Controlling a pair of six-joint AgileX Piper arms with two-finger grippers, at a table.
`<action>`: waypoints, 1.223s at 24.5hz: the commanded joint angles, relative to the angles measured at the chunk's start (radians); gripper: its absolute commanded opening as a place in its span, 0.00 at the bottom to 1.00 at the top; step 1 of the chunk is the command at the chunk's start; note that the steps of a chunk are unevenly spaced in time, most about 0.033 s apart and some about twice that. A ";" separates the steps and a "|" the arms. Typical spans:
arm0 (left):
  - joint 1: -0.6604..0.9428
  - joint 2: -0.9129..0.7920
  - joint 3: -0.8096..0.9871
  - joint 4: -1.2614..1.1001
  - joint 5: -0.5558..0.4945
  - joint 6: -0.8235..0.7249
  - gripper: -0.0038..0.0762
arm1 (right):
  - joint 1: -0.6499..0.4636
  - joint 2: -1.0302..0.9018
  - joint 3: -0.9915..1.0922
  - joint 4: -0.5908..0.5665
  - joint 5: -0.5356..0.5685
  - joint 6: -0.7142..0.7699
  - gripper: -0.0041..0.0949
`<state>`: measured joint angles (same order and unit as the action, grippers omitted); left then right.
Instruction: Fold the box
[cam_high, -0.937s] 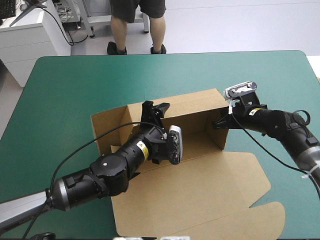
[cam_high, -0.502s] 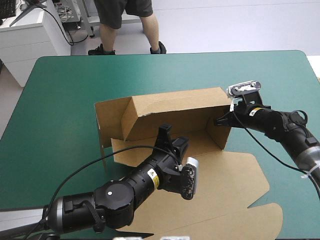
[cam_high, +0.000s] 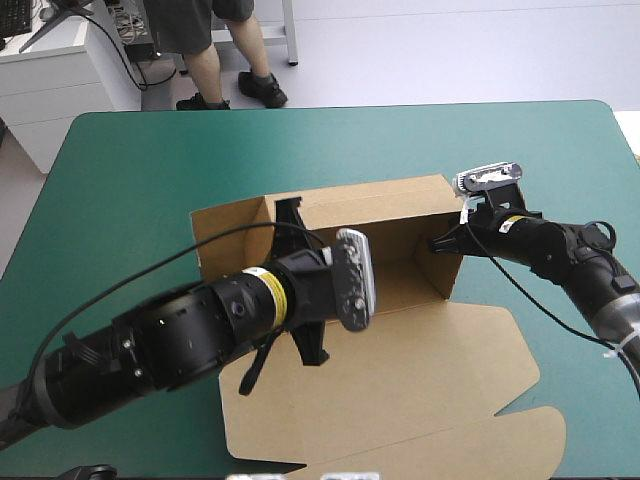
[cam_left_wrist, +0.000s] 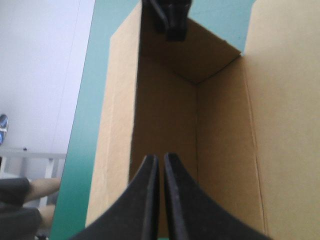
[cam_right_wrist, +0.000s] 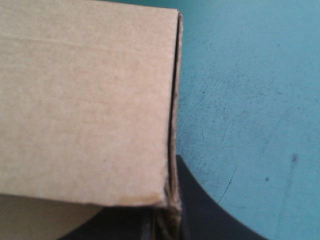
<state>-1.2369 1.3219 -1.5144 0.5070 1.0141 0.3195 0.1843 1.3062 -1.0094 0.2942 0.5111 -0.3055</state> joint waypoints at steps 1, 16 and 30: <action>0.093 -0.030 -0.117 -0.056 0.050 0.002 0.07 | -0.006 -0.026 -0.019 -0.037 -0.008 -0.006 0.04; 0.690 -0.324 0.075 -0.100 0.062 -0.390 0.04 | -0.006 -0.034 -0.019 -0.033 -0.007 -0.006 0.04; 0.700 -0.580 0.477 -0.120 0.041 -0.470 0.04 | -0.006 -0.087 -0.076 -0.042 0.180 0.012 0.04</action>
<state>-0.5405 0.7730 -1.0522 0.3718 1.1113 -0.1271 0.1843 1.2537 -1.0271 0.2453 0.6322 -0.3084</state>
